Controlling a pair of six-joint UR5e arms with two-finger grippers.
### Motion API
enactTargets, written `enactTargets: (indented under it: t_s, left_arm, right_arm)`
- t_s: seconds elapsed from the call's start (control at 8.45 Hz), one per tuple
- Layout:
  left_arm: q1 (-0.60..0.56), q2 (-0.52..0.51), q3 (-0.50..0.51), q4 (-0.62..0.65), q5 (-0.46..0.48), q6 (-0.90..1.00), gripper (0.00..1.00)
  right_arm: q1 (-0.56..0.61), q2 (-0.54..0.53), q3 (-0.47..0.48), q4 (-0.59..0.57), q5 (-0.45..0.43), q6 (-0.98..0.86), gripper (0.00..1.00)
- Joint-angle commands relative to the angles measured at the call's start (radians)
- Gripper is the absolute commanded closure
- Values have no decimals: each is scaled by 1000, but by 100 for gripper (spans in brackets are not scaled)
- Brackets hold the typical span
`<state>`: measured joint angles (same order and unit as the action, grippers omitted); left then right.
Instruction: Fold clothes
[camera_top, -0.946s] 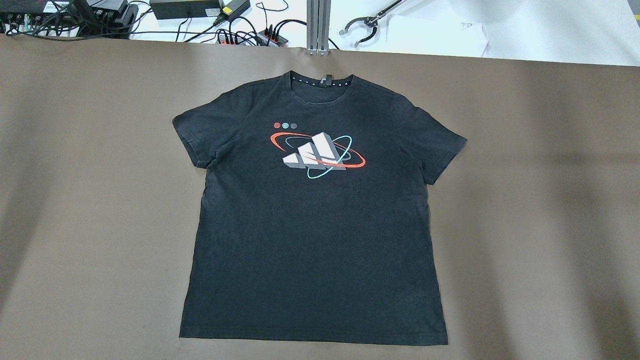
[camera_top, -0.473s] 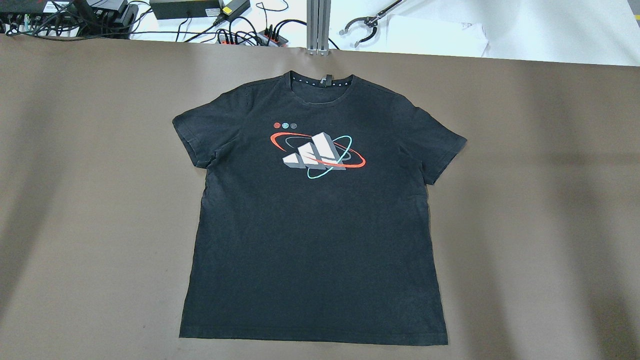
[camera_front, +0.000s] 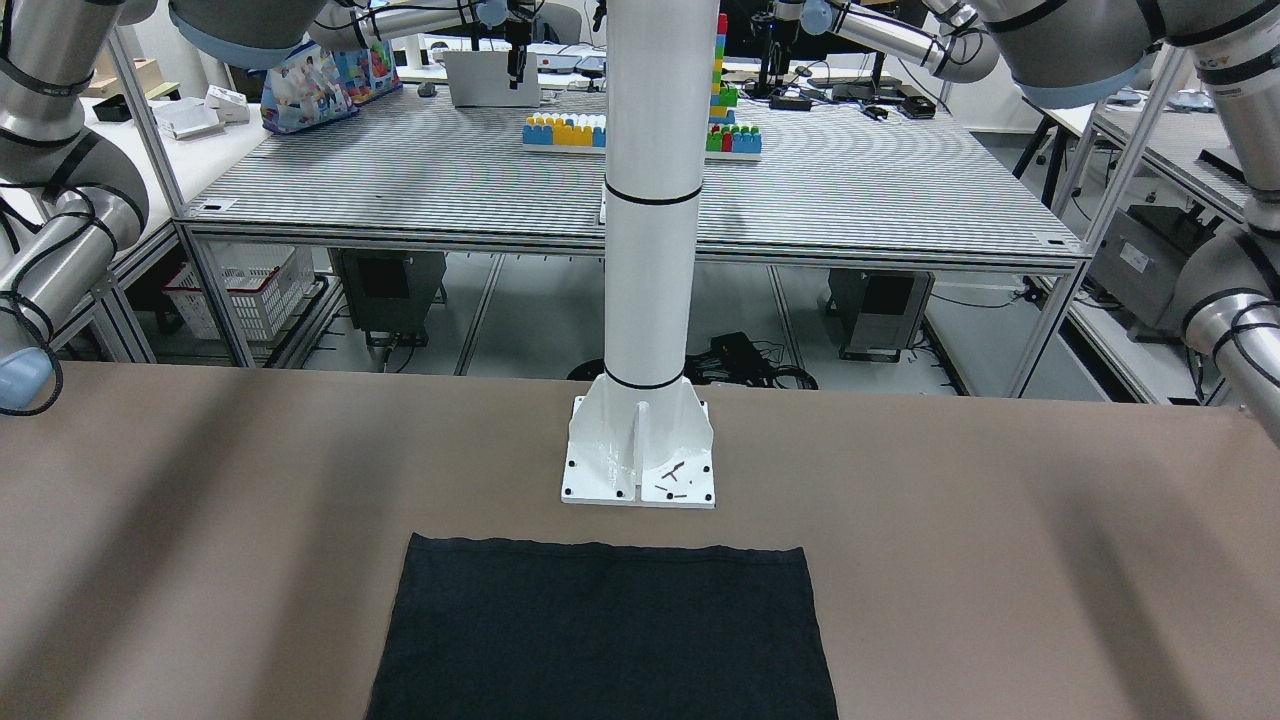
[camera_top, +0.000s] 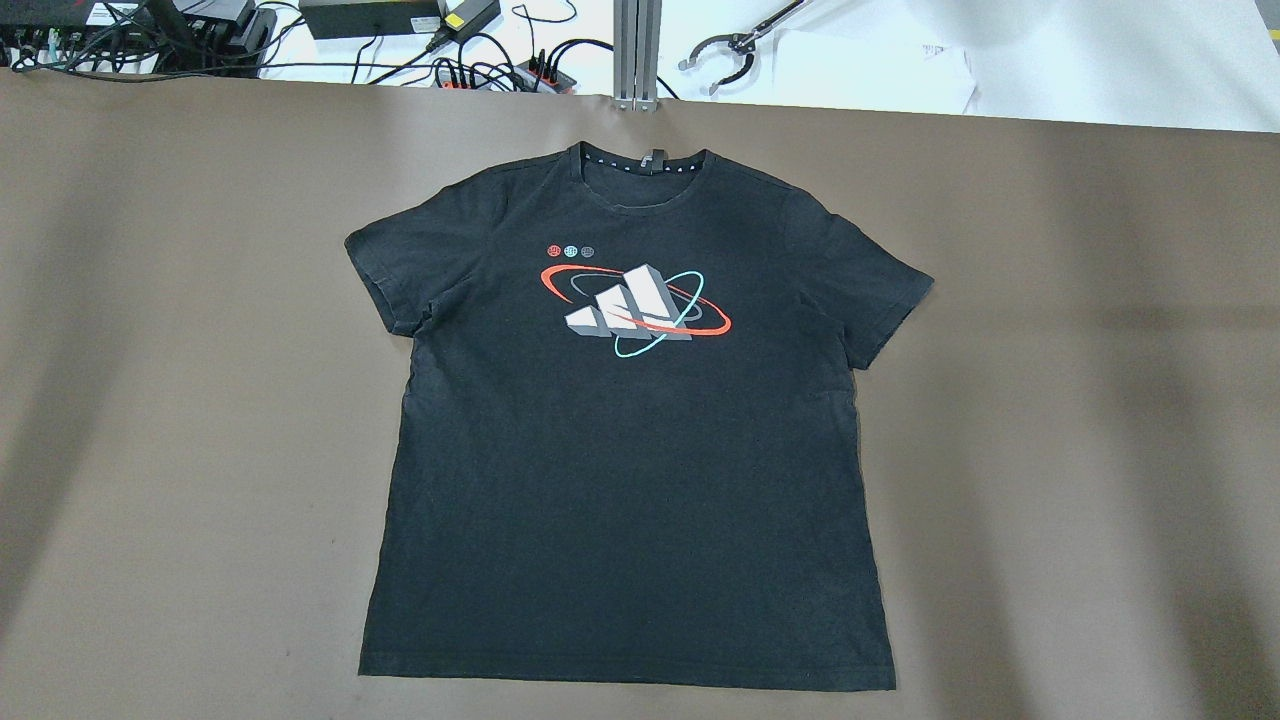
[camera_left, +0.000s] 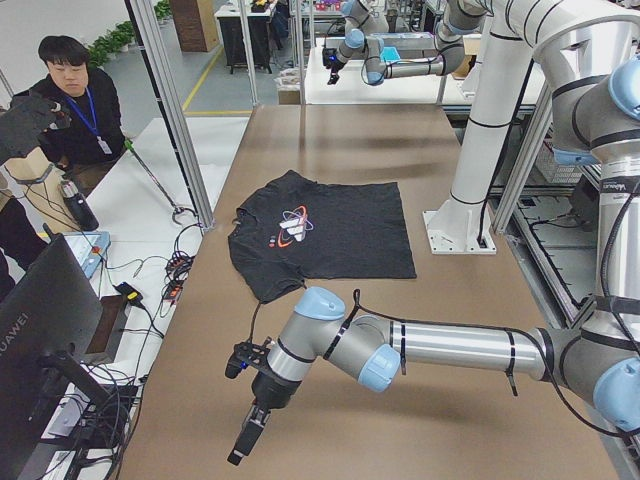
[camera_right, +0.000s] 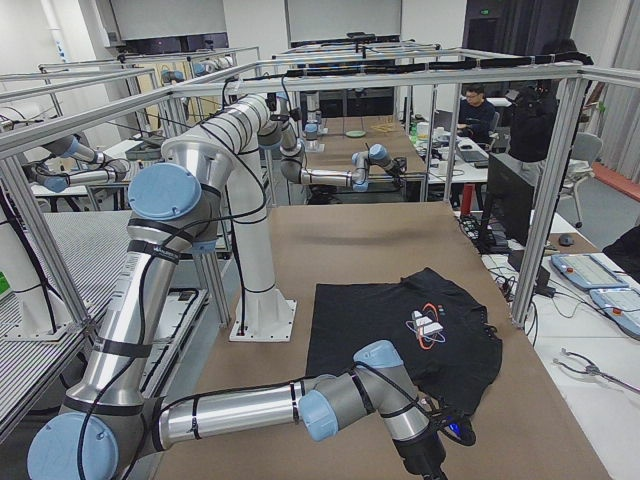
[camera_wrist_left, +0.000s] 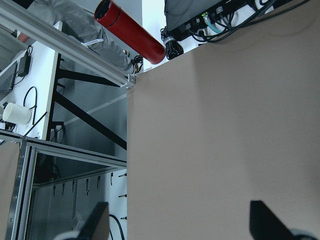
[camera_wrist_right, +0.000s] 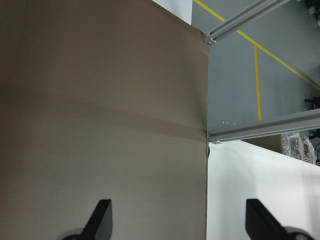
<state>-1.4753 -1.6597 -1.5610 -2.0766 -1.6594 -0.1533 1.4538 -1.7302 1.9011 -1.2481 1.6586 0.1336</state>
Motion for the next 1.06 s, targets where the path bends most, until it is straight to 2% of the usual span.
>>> enactTargets:
  t_s: [0.0, 0.24, 0.35, 0.47, 0.59, 0.71, 0.95]
  left_arm:
    - [49, -54, 21, -3, -31, 60, 0]
    - [52, -87, 27, 7, -33, 44, 0]
    - [58, -115, 39, 9, -78, 40, 0]
    - [69, -164, 80, 7, -165, 3, 0]
    - [113, -228, 132, 6, -222, -55, 0]
    - [168, -286, 183, 1, -229, -104, 0]
    - [246, -382, 248, 0, -258, -188, 0]
  right_arm:
    - [-1, 47, -10, 1, 1, 4, 7]
    - [-7, 54, -14, -2, -6, 6, 5]
    - [-9, 87, -45, -2, 1, 7, 6]
    - [-29, 147, -91, -4, 10, 33, 6]
    - [-67, 215, -149, -4, 36, 91, 6]
    - [-93, 272, -205, -4, 64, 137, 6]
    - [-192, 336, -227, -2, 113, 293, 6]
